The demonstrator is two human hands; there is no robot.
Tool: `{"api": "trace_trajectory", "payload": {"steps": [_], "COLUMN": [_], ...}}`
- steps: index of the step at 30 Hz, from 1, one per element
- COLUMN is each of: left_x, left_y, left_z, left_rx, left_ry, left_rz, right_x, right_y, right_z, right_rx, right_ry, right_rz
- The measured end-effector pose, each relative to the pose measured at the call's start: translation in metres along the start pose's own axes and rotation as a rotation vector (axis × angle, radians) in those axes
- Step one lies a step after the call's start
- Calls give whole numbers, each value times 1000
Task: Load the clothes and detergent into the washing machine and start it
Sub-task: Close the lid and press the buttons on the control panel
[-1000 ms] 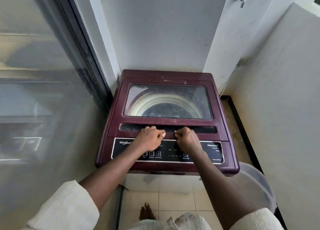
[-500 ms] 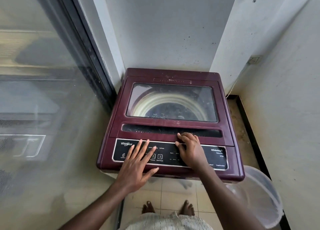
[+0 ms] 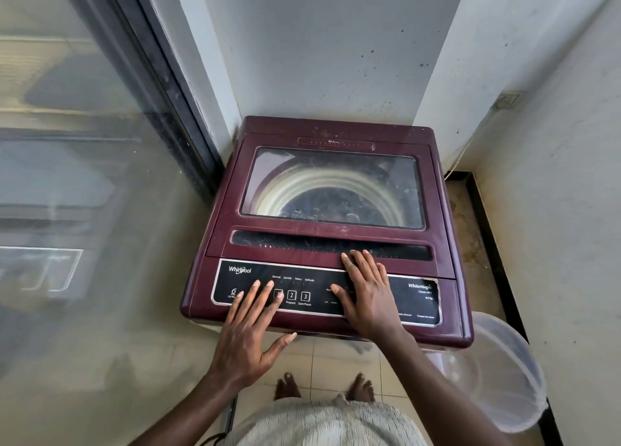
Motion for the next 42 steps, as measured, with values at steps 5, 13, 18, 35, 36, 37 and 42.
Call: {"api": "trace_trajectory", "payload": {"steps": [5, 13, 18, 35, 36, 37, 42], "left_x": [-15, -24, -32, -17, -17, -17, -17], "left_y": [-16, -85, -118, -122, -122, -122, -121], "left_z": [3, 2, 22, 47, 48, 48, 47], "left_rx": [12, -8, 13, -169, -172, -176, -191], "left_ry": [-36, 130, 256, 502, 499, 495, 487], "left_rz": [-66, -90, -108, -23, -24, -24, -25], "right_x": [1, -46, -63, -58, -57, -57, -58], "right_y": [2, -19, -28, -23, -23, -23, -24], "right_z": [3, -34, -62, -69, -69, -68, -68], "right_rx": [-24, 103, 136, 251, 252, 253, 254], "right_ry": [35, -50, -51, -54, -52, -50, -55], "right_rz": [28, -161, -162, -153, -151, -147, -153]}}
Point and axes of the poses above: each hand's wrist, its own y-axis away from the middle knuckle, its own x-axis out of the palm, z = x × y, the point moved 10 cm from there along -y, towards the middle knuckle, and after that the axes turned 13 degrees about -z, right-handed, at the moved point
